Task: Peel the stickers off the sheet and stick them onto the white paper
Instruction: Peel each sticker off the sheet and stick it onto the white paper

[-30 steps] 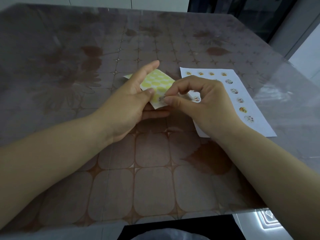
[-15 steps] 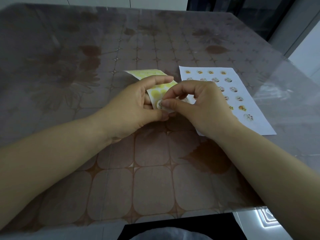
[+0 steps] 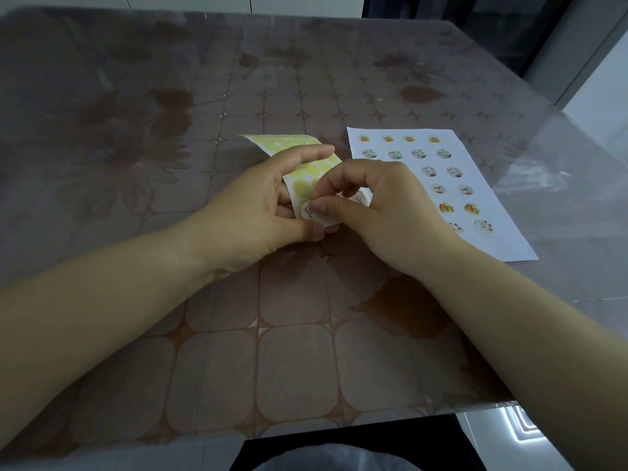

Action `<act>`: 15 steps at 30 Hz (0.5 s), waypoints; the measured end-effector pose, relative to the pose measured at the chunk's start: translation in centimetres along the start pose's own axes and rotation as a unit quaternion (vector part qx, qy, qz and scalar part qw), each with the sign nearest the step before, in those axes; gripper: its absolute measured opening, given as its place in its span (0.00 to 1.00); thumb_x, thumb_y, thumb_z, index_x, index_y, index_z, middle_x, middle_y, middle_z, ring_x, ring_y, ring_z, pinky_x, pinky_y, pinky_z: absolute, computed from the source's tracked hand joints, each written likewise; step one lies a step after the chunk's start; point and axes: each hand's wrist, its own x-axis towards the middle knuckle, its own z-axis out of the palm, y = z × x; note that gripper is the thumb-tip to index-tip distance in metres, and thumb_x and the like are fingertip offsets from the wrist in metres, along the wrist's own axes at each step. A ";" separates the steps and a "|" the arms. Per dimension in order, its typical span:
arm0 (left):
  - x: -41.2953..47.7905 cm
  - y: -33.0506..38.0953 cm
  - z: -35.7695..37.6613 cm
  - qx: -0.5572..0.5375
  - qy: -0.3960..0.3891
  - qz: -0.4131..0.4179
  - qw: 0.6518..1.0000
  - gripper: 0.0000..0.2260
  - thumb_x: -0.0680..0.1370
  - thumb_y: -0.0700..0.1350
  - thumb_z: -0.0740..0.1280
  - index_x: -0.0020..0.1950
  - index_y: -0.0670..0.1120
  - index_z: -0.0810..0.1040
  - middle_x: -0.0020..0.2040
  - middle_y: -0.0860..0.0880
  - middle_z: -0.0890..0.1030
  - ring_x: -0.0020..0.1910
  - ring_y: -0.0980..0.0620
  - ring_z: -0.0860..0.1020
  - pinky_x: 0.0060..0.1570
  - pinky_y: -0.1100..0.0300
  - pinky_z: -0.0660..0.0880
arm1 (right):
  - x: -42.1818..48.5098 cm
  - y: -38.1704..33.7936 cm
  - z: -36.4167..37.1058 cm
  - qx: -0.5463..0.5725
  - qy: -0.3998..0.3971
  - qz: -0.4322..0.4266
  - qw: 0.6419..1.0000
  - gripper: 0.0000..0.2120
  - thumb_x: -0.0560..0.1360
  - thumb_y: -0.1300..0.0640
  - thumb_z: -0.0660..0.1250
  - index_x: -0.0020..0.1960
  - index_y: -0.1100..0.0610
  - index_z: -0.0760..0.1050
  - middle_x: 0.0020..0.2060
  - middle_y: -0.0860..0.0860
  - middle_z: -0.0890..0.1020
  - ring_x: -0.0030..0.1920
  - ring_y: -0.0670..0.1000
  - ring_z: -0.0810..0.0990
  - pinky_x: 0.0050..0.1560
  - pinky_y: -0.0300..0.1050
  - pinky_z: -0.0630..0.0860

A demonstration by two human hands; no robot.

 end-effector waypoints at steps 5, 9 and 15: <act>0.0 0.0 0.1 0.007 0.001 0.005 1.000 0.38 0.69 0.25 0.70 0.70 0.56 0.66 0.49 0.40 0.84 0.46 0.45 0.84 0.46 0.62 0.80 | 0.0 -0.1 0.0 0.022 -0.008 0.008 1.000 0.03 0.71 0.58 0.71 0.40 0.52 0.79 0.33 0.45 0.80 0.37 0.44 0.78 0.41 0.35 0.73; 0.0 -0.1 0.1 0.014 -0.004 0.006 1.000 0.39 0.69 0.24 0.69 0.72 0.54 0.64 0.48 0.42 0.84 0.45 0.48 0.84 0.46 0.61 0.80 | -0.1 -0.2 0.2 0.012 -0.011 0.010 1.000 0.03 0.71 0.57 0.71 0.40 0.51 0.78 0.35 0.45 0.80 0.37 0.44 0.78 0.40 0.34 0.73; 0.1 -0.4 0.2 0.013 0.019 0.014 1.000 0.38 0.68 0.26 0.71 0.69 0.56 0.66 0.51 0.38 0.82 0.44 0.47 0.81 0.48 0.54 0.79 | -0.3 -0.7 0.1 -0.036 -0.008 -0.029 0.999 0.04 0.70 0.57 0.72 0.39 0.50 0.77 0.34 0.40 0.78 0.41 0.42 0.75 0.44 0.31 0.69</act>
